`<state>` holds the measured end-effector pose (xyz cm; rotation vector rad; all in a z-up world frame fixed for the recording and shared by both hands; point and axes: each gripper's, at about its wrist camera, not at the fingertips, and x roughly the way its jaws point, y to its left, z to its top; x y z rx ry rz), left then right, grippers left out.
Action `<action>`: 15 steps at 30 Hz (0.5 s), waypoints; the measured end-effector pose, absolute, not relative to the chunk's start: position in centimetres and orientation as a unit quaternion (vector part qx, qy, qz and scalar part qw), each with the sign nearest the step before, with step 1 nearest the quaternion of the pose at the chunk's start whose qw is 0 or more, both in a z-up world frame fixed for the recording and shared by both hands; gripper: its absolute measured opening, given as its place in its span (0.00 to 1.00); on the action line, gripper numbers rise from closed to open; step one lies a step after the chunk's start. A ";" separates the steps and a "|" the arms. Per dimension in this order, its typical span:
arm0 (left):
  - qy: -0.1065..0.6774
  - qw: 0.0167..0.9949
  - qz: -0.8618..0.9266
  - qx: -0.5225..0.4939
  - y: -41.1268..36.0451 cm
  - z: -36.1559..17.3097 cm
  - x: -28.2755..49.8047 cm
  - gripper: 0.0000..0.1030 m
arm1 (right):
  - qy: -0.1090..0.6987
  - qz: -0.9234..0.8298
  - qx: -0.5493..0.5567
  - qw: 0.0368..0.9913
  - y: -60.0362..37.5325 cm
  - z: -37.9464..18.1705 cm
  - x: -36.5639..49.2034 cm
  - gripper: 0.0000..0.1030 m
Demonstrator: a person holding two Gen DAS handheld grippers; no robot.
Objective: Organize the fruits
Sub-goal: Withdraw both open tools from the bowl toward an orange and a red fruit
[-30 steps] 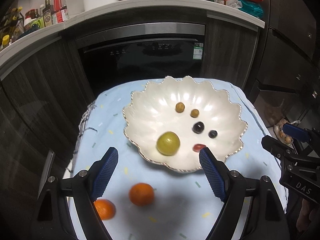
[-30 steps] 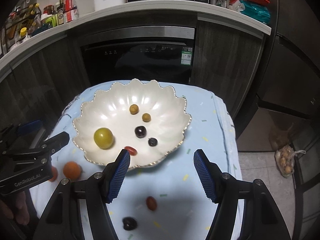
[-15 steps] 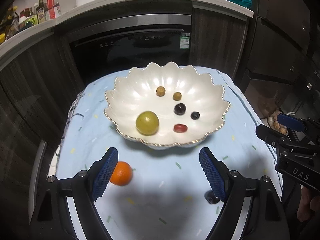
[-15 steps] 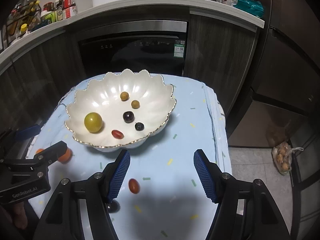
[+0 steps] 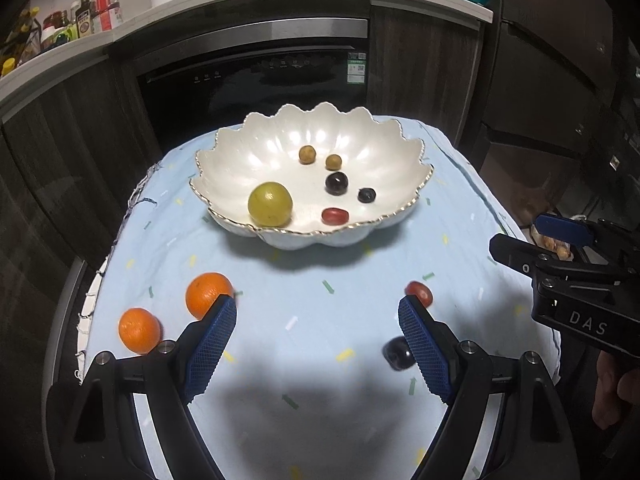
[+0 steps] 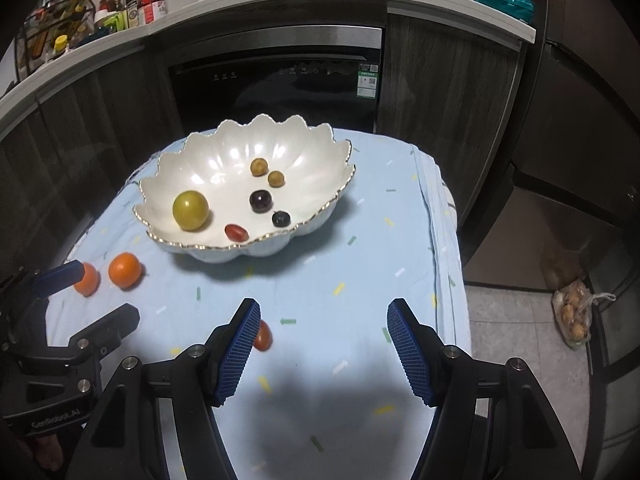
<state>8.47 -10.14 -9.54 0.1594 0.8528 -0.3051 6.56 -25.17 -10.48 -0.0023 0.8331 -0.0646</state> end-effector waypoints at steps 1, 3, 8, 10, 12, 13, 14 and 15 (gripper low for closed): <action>0.411 0.896 -0.148 0.079 -10.2 -9.6 8.4 0.81 | 0.406 -0.031 -0.001 0.914 -25.2 -10.6 6.4 0.65; 0.408 0.897 -0.150 0.082 -10.1 -9.7 8.2 0.81 | 0.407 -0.030 -0.001 0.913 -25.2 -10.9 6.1 0.65; 0.405 0.898 -0.147 0.085 -9.5 -9.9 8.1 0.81 | 0.408 -0.031 0.000 0.912 -24.8 -11.4 5.5 0.65; 0.405 0.899 -0.143 0.085 -9.2 -9.9 8.3 0.81 | 0.408 -0.029 0.000 0.912 -24.3 -11.6 5.4 0.65; 0.404 0.900 -0.142 0.086 -8.9 -9.9 8.4 0.81 | 0.408 -0.025 0.003 0.913 -23.8 -11.7 5.3 0.65; 0.401 0.901 -0.140 0.087 -8.7 -9.9 8.5 0.81 | 0.408 -0.023 0.005 0.913 -23.5 -11.8 5.3 0.65; 0.399 0.902 -0.139 0.088 -8.5 -9.8 8.5 0.81 | 0.408 -0.021 0.006 0.913 -23.2 -11.9 5.3 0.65; 0.398 0.903 -0.138 0.088 -8.3 -9.8 8.6 0.81 | 0.409 -0.021 0.006 0.912 -23.0 -11.9 5.3 0.65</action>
